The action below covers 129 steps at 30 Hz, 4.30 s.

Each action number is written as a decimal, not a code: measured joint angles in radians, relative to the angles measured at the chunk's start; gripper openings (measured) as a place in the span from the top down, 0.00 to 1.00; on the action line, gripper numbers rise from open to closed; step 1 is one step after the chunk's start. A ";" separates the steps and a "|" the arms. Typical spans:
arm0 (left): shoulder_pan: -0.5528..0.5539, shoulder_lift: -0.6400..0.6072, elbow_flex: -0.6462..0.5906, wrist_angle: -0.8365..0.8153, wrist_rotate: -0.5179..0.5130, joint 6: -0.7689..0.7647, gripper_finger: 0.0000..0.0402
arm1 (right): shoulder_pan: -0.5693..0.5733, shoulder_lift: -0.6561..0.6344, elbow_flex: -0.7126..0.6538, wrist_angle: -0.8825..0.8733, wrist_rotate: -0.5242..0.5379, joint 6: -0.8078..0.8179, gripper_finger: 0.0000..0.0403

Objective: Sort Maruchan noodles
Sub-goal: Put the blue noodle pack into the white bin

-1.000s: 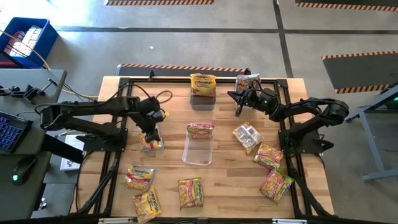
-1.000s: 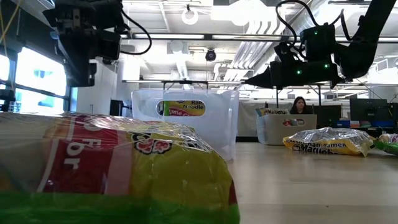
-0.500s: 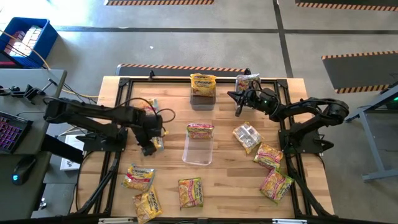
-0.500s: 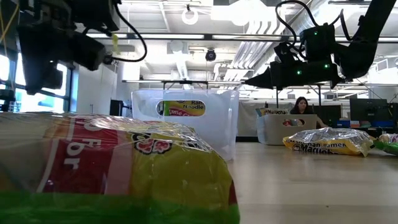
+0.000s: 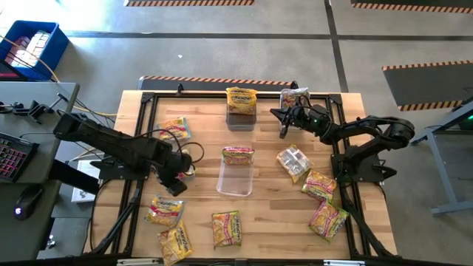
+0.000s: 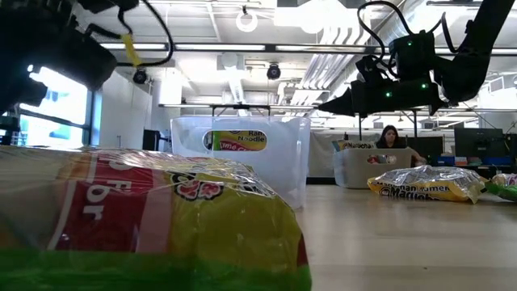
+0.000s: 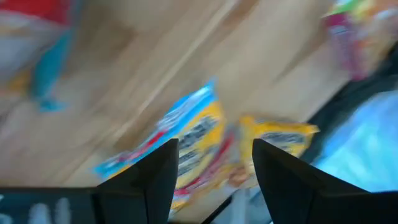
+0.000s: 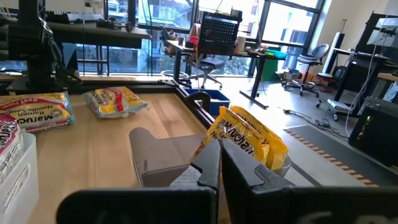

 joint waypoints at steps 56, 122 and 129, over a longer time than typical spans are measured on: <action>-0.206 0.381 0.013 0.271 0.031 0.020 0.55 | -0.012 0.000 0.000 -0.022 0.000 0.008 1.00; -0.277 0.442 0.103 0.039 0.033 0.176 0.54 | -0.012 0.000 0.000 -0.025 0.000 0.008 1.00; -0.278 0.470 0.104 0.040 0.035 0.239 0.72 | -0.012 0.000 0.000 -0.026 0.000 0.008 1.00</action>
